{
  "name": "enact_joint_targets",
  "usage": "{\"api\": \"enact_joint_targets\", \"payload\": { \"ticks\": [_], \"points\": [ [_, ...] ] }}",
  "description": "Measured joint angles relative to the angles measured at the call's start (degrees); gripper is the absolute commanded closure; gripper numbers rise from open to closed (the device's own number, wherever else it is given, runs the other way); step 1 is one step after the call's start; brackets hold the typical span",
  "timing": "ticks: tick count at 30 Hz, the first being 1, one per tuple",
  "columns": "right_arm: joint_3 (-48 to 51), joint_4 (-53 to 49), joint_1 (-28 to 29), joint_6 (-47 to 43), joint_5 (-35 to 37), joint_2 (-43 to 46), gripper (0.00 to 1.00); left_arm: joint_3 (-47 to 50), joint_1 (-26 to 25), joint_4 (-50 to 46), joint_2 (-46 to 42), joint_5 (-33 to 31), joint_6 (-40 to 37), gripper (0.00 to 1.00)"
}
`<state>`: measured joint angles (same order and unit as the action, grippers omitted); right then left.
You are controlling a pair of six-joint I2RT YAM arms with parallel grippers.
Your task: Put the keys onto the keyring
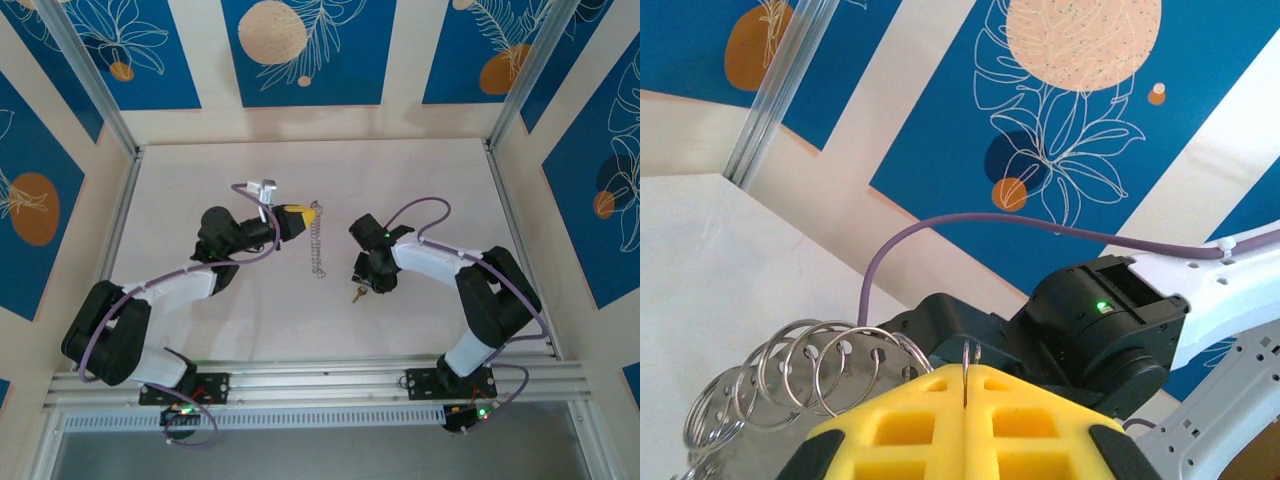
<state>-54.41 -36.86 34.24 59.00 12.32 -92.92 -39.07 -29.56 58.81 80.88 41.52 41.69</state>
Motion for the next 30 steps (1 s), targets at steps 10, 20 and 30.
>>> {"api": "enact_joint_targets", "payload": {
  "ticks": [10,20,30],
  "points": [
    [-2.19,-0.31,0.31,-0.02,0.63,-3.43,0.61,0.00,0.00,1.92,0.46,0.02,0.46,1.00],
    [-2.82,-0.79,0.37,-0.09,0.85,-5.03,0.69,-0.02,0.00,2.34,1.49,0.22,1.46,1.00],
    [-2.78,-1.33,0.66,-0.59,1.25,-3.78,0.83,-0.11,0.00,3.34,2.16,0.24,1.92,1.00]
  ]
}}
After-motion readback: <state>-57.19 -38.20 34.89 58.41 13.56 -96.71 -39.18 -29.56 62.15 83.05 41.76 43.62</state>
